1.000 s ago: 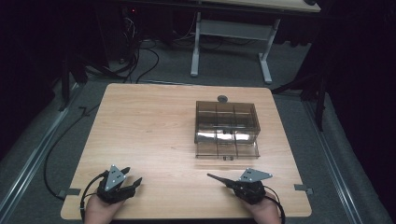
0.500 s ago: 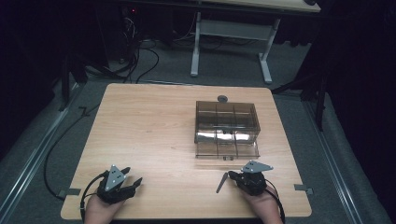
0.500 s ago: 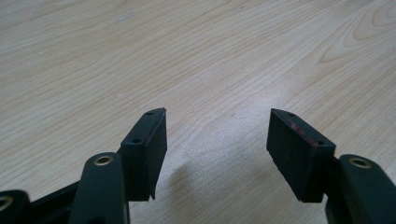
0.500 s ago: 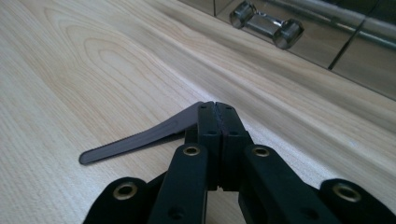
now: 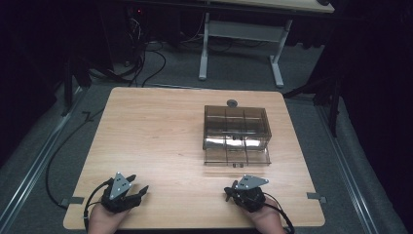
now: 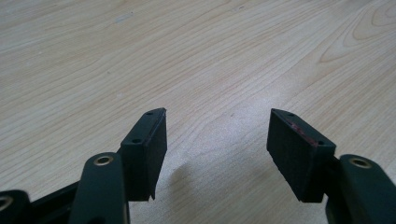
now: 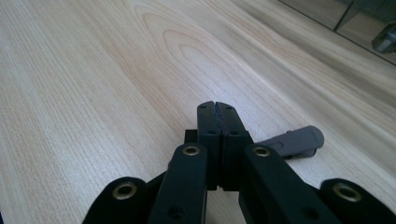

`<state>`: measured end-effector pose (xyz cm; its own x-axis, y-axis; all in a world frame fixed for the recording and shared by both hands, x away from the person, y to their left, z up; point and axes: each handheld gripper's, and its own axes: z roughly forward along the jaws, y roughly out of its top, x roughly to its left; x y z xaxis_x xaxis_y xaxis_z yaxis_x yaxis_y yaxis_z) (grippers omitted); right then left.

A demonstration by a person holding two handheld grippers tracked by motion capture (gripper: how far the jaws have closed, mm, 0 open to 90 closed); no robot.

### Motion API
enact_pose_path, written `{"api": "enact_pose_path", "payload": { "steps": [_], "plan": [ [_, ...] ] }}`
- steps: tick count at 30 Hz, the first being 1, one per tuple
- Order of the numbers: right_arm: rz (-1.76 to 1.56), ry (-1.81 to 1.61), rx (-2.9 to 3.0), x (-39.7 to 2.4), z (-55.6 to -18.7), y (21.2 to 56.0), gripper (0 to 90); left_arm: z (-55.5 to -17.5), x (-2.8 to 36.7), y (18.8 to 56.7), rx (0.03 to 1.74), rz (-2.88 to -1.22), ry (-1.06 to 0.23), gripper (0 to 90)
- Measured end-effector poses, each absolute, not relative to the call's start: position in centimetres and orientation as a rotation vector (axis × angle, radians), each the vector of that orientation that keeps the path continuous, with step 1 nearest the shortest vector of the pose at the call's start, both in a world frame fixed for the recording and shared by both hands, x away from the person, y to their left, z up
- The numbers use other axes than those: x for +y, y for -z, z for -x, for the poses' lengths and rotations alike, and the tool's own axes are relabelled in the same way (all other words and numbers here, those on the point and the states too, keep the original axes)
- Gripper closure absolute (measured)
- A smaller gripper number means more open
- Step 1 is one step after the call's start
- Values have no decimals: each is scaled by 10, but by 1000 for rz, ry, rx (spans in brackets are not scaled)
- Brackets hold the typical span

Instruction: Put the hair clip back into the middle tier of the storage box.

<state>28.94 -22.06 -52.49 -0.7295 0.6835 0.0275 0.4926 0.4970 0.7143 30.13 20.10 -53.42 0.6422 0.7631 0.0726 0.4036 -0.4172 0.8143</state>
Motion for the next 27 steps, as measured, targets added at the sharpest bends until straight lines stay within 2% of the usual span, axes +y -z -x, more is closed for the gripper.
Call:
{"api": "enact_pose_path", "payload": {
  "steps": [27],
  "plan": [
    [-1114,-1037,2408,-261,-282,527,893,-301,200,535,908,-2055,-571,384]
  ]
}}
